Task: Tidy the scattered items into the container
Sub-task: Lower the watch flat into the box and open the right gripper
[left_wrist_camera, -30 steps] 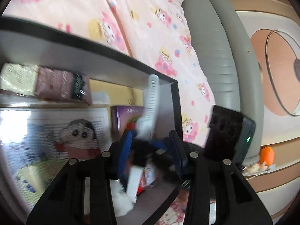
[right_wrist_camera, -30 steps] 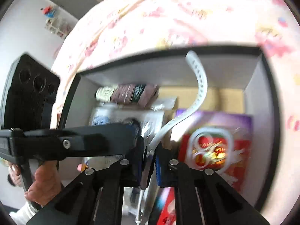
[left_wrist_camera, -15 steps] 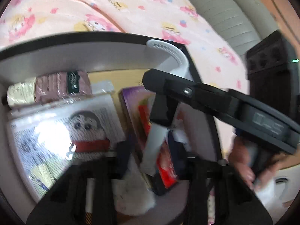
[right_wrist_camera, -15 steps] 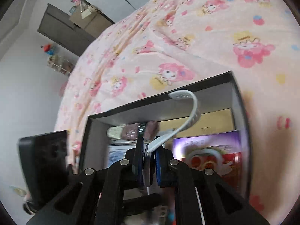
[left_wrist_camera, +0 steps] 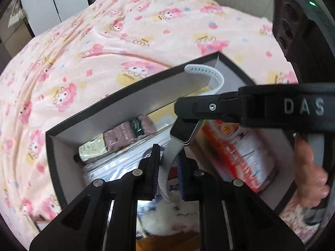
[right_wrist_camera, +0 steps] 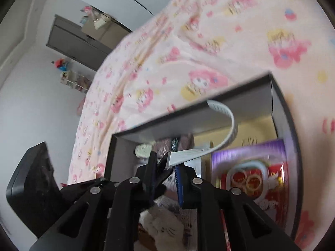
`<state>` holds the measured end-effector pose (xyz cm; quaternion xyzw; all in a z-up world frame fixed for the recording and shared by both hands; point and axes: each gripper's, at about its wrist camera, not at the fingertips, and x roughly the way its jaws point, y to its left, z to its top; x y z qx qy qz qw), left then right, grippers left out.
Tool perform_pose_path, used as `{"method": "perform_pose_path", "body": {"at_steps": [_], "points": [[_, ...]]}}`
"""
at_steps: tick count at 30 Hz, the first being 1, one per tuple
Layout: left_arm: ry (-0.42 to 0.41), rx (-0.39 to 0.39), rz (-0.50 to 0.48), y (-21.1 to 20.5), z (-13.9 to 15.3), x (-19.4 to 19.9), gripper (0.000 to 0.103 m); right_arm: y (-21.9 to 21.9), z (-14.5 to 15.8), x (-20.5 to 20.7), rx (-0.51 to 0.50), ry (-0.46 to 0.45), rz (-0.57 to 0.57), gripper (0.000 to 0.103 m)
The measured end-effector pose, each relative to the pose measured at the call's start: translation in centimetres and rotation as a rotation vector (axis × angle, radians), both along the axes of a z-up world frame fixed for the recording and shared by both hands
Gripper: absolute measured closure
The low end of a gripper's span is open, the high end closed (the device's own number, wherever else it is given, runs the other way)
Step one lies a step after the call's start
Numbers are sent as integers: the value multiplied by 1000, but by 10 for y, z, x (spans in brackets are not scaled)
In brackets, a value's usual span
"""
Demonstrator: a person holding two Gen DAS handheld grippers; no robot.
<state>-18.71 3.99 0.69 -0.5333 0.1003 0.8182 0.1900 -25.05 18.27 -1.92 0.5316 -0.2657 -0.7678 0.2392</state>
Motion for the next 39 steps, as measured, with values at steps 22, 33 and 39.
{"method": "perform_pose_path", "body": {"at_steps": [22, 33, 39], "points": [[39, -132, 106, -25, -24, -24, 92, 7, -3, 1, 104, -79, 74, 68], [-19, -95, 123, -37, -29, -22, 90, -4, 21, 14, 543, 110, 153, 65], [-117, 109, 130, -61, -17, -25, 86, -4, 30, -2, 642, 196, 192, 65]]}}
